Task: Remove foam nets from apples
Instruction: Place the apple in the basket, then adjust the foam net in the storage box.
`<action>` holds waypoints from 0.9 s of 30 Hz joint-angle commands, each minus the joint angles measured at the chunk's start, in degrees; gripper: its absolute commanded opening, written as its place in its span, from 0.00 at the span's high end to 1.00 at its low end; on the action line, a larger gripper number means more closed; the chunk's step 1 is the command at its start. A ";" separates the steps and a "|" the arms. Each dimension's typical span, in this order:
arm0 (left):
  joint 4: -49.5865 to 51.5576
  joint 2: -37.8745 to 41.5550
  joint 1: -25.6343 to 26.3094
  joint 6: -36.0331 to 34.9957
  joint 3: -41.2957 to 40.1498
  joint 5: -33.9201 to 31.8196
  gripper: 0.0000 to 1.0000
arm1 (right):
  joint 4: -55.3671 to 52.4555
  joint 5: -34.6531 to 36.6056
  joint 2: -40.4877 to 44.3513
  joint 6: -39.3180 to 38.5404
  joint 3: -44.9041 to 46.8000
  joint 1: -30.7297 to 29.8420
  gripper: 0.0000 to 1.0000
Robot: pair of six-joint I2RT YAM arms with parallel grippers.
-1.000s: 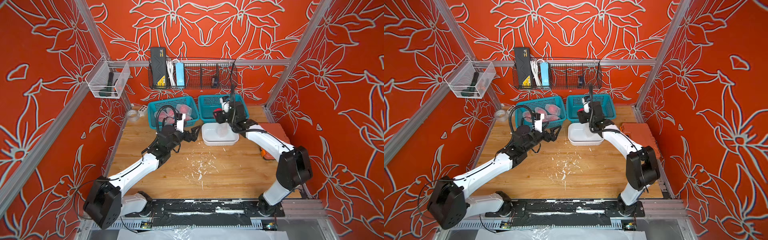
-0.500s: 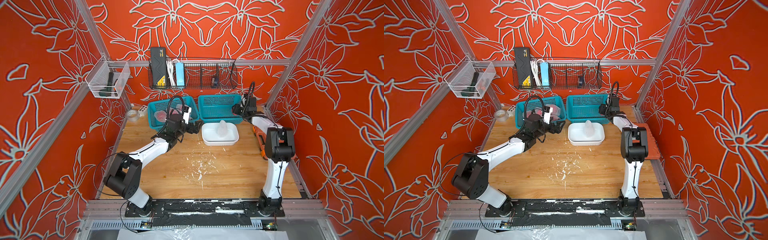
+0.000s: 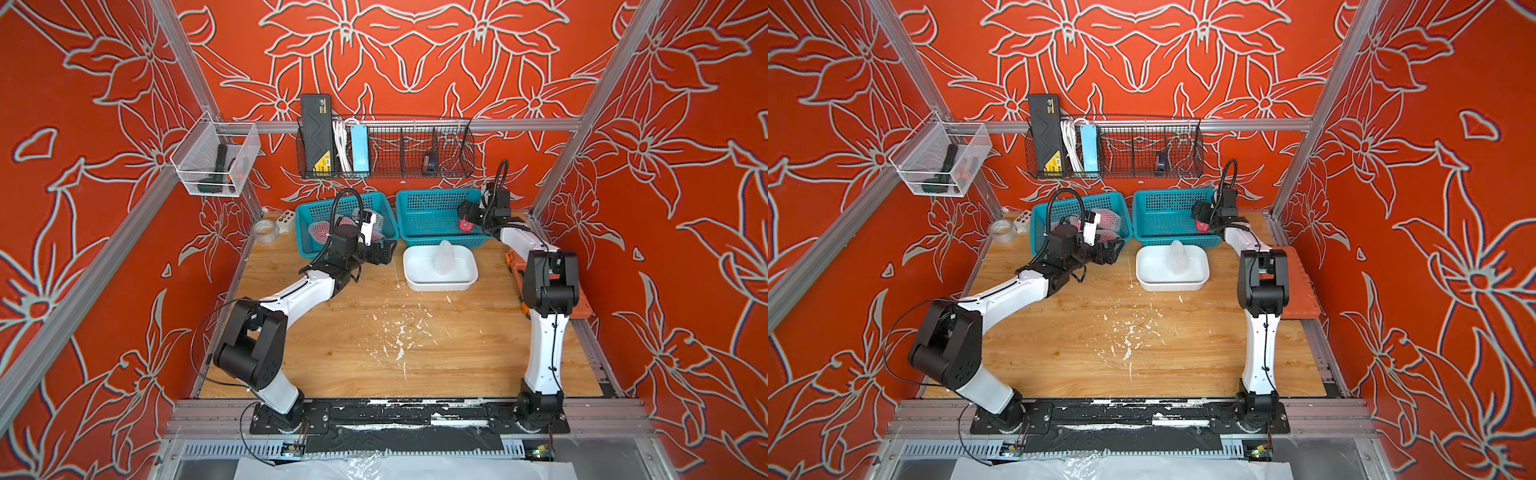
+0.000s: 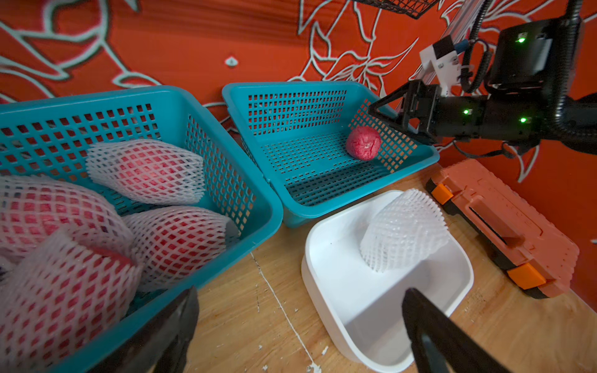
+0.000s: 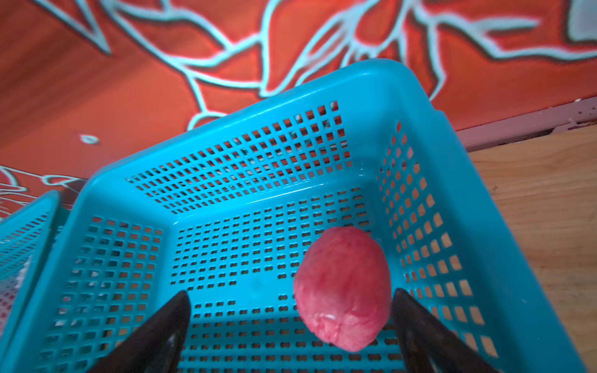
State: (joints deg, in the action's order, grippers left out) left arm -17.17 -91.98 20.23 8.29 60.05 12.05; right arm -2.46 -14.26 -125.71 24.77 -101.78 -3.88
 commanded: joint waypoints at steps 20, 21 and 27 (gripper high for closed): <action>-1.98 7.00 -3.61 3.01 -4.20 -0.01 0.06 | 2.71 1.44 26.75 -5.47 34.06 -7.50 1.00; -1.93 7.29 -3.69 2.97 -4.28 -0.14 0.06 | 2.38 1.05 26.09 -5.81 33.64 -8.06 1.00; -1.20 8.24 -4.66 2.52 -4.81 -0.27 0.07 | 1.10 -1.59 23.15 -6.17 32.56 -13.97 1.00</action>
State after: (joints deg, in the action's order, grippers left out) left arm -18.11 -85.43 16.36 10.72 55.79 12.08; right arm -0.93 -13.61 -101.54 19.59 -67.13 -15.55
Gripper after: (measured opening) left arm 0.934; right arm 0.046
